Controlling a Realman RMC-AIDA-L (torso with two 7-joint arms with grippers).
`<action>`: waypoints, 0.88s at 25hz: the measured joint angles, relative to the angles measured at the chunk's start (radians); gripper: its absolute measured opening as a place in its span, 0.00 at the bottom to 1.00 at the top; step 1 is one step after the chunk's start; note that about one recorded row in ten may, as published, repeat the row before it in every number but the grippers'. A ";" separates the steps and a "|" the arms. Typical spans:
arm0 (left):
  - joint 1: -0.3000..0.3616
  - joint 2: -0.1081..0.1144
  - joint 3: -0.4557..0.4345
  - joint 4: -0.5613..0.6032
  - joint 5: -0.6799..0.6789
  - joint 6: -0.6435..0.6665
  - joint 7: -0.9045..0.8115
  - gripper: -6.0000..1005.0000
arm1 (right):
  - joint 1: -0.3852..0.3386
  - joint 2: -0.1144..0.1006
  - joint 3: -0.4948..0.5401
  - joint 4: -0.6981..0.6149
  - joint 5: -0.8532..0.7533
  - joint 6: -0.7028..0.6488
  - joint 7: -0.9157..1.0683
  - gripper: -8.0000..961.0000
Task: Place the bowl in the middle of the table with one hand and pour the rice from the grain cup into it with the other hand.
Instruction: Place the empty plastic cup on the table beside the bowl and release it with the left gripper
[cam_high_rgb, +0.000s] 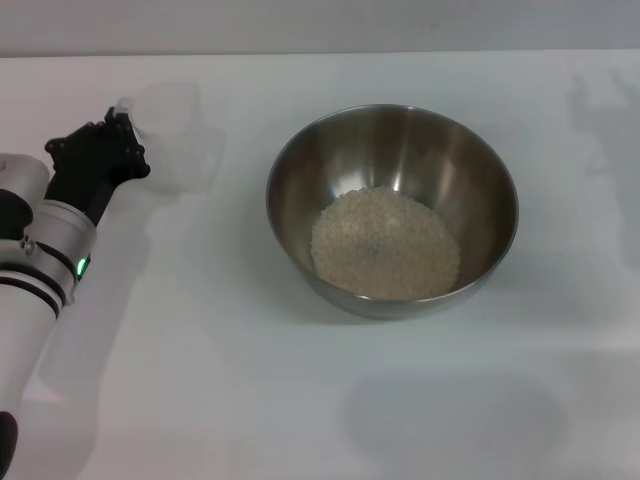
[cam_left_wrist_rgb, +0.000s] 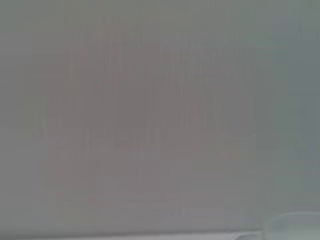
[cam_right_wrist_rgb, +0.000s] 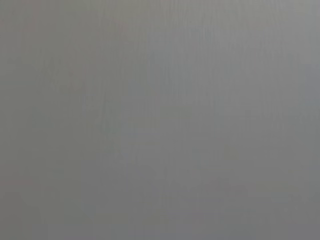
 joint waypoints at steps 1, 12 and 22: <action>0.000 0.000 0.000 0.000 0.000 0.000 0.000 0.03 | 0.000 0.000 0.000 0.000 0.000 0.000 0.000 0.51; 0.021 -0.001 0.022 -0.010 0.008 -0.037 -0.013 0.03 | -0.001 0.000 0.000 0.006 0.000 0.000 0.000 0.50; 0.046 0.005 0.058 -0.032 0.012 -0.021 -0.014 0.13 | -0.002 0.000 0.000 0.009 0.000 0.001 0.000 0.50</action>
